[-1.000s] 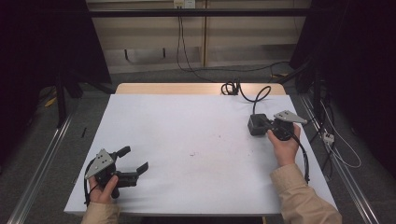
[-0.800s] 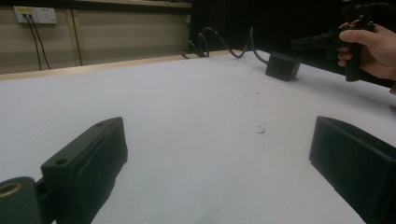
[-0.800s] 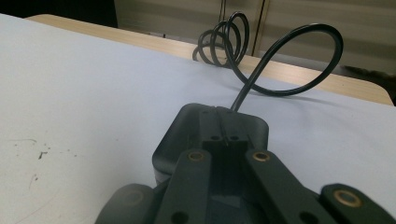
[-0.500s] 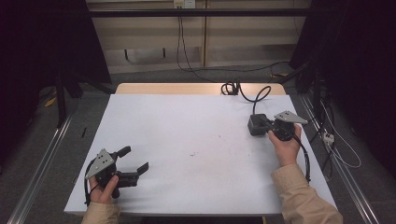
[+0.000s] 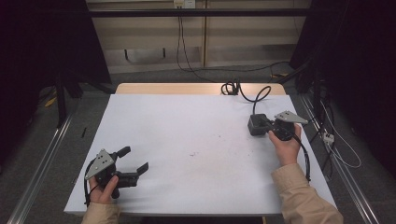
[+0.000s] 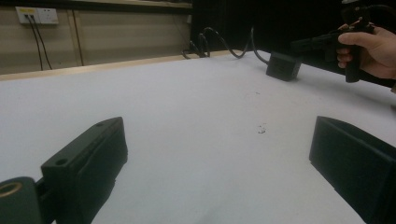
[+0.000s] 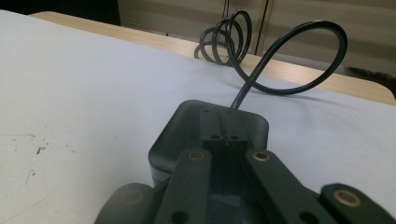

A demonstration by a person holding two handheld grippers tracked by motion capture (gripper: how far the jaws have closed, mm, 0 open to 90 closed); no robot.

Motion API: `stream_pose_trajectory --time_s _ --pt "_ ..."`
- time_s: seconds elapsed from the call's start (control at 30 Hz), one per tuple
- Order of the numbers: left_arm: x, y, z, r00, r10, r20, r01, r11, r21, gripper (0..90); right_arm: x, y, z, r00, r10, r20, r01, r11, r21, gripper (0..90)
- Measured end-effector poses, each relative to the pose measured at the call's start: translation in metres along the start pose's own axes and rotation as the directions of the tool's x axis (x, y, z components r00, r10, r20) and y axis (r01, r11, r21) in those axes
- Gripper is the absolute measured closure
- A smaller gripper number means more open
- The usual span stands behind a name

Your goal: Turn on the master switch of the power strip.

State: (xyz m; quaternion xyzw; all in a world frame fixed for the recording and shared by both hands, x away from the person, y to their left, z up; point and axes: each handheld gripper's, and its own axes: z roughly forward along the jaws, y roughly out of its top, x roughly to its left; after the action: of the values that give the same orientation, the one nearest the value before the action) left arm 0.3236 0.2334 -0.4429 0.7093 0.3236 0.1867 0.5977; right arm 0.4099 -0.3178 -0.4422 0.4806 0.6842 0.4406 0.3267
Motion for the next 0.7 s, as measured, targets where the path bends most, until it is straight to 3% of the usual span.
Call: stream_pose_trajectory --time_s 0.2,0.57,0.7 --pt "-0.0001 0.0000 0.0001 1.0000 0.002 0.001 -0.002 1.0000 0.001 3.8 0.0016 0.0009 0.0000 0.9998 -0.019 0.009 0.019 0.9998 0.008 90.0" --pt "-0.0003 0.0001 -0.0012 1.0000 0.003 -0.003 -0.003 1.0000 -0.002 3.8 0.0021 0.0015 0.0001 0.9999 0.001 0.015 -0.001 0.9999 0.015 90.0" --pt "-0.0002 -0.0001 -0.0017 1.0000 0.003 -0.005 -0.003 1.0000 -0.001 3.8 0.0041 0.0022 0.0002 0.9994 -0.024 0.026 0.024 0.9995 0.022 90.0"
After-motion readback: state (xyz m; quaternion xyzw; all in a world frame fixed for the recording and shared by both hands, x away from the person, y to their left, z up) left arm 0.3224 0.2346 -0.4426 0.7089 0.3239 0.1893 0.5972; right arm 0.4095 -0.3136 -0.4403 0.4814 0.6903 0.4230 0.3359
